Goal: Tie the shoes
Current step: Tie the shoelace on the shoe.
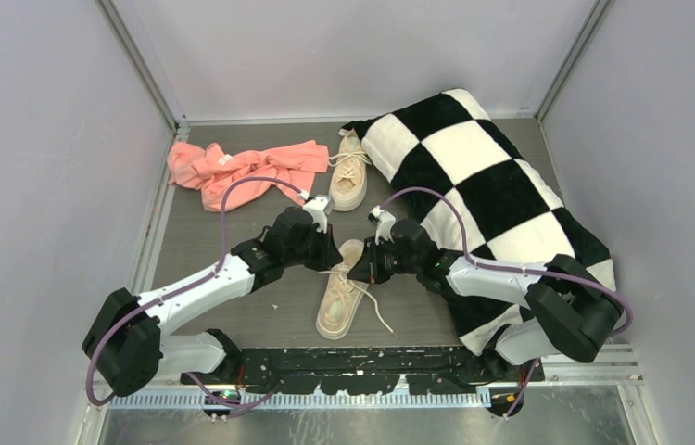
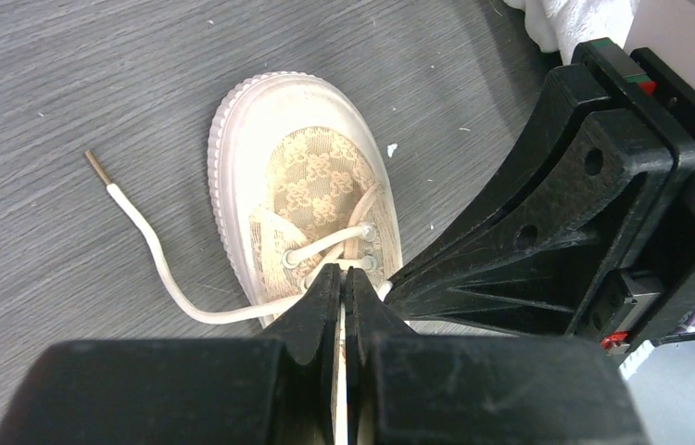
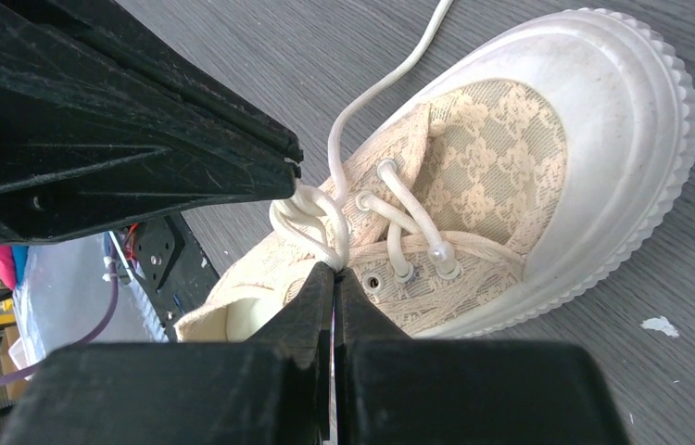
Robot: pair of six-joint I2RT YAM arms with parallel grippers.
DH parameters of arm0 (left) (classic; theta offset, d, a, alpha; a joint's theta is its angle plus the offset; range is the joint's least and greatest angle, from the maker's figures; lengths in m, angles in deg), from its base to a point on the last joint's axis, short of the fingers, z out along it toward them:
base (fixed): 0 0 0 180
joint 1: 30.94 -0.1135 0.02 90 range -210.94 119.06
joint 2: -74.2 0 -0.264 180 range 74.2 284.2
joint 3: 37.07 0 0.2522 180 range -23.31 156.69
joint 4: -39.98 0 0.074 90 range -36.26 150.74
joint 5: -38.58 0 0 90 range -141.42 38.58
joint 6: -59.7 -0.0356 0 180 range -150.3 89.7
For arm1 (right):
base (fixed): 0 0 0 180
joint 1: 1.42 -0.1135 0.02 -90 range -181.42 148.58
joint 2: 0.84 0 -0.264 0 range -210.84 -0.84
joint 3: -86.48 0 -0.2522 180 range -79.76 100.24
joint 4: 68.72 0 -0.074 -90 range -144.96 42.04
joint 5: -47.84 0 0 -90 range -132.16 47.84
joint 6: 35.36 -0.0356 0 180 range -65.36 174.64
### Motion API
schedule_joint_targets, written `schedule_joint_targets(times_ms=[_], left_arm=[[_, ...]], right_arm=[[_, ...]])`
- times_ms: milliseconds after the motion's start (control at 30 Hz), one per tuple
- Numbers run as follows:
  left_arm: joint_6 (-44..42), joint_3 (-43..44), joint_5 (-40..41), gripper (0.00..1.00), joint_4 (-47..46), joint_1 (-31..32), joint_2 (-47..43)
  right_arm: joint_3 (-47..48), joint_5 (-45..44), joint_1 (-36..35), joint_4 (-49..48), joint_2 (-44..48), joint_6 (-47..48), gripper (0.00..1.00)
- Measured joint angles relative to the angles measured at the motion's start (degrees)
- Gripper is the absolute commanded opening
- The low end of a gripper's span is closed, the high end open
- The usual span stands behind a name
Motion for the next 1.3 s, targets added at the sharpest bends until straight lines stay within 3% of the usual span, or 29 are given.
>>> schedule_joint_targets(times_ms=[400,533,733,1033,1300], left_arm=[[1.51,-4.5,3.93,0.01,-2.38,0.02,-7.43],[1.64,-4.98,3.76,0.25,-3.28,0.0,-7.41],[1.7,-5.07,2.67,0.48,-3.93,0.0,-6.58],[-0.2,-9.31,-0.31,0.54,-6.75,0.0,-9.51],[1.9,-16.72,-0.74,0.6,-15.06,0.0,-10.54]], right_arm=[[-0.33,0.04,0.0,0.28,0.24,0.0,0.01],[-0.33,0.04,0.0,0.2,0.22,-0.02,0.01],[-0.33,0.04,0.0,0.2,0.22,-0.02,0.01],[-0.33,0.04,0.0,0.11,0.22,-0.07,0.01],[-0.33,0.04,0.0,0.09,0.22,-0.07,0.01]])
